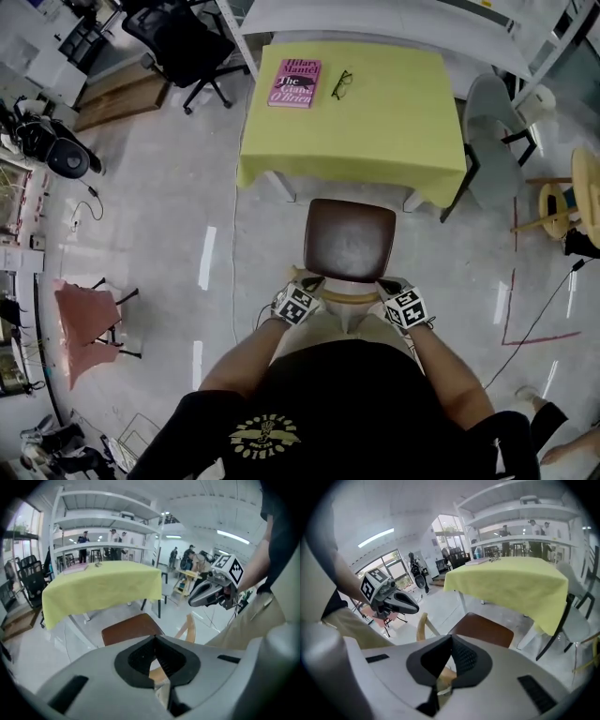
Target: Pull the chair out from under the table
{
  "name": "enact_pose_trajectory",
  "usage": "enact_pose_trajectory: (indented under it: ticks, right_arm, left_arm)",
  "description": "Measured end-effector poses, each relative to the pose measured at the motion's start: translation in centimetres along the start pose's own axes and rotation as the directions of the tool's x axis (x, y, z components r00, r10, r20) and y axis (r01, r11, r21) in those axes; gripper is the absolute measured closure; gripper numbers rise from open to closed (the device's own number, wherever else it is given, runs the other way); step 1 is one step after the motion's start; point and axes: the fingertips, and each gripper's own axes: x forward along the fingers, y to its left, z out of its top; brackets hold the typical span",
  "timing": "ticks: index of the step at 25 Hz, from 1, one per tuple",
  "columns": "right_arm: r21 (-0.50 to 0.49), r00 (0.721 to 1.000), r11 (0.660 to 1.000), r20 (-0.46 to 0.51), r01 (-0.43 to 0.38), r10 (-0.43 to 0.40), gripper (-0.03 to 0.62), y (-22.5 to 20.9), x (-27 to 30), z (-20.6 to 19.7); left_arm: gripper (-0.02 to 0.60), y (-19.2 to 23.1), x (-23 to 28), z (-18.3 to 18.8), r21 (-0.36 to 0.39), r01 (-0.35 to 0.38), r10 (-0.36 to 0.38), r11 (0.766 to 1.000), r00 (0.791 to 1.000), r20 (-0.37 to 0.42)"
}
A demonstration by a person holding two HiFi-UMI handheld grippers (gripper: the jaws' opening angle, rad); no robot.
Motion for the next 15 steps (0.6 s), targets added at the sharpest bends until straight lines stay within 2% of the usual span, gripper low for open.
enact_pose_trajectory:
  ticks: [3, 6, 11, 15]
  right_arm:
    - [-0.003, 0.997, 1.000, 0.072, 0.016, -0.016, 0.583, -0.2, -1.4, 2.5]
    - [-0.005, 0.986, 1.000, 0.166, 0.022, -0.021, 0.583, 0.2, -2.6, 6.2]
    - [0.031, 0.958, 0.999, 0.281, 0.042, -0.050, 0.583, -0.1, -5.1, 11.2]
    - [0.044, 0.922, 0.998, 0.382, 0.050, -0.064, 0.583, -0.3, -7.3, 15.9]
  left_arm:
    - [0.572, 0.5, -1.7, 3.9, -0.076, -0.020, 0.029, 0.997, 0.991, 0.130]
    - [0.572, 1.7, -3.9, 7.7, -0.099, -0.048, 0.070, 0.994, 0.969, 0.238]
    - [0.572, 2.1, -6.8, 13.2, -0.108, -0.046, 0.081, 0.993, 0.931, 0.357]
    - [0.572, 3.0, -9.5, 16.5, -0.130, -0.054, 0.105, 0.990, 0.899, 0.426]
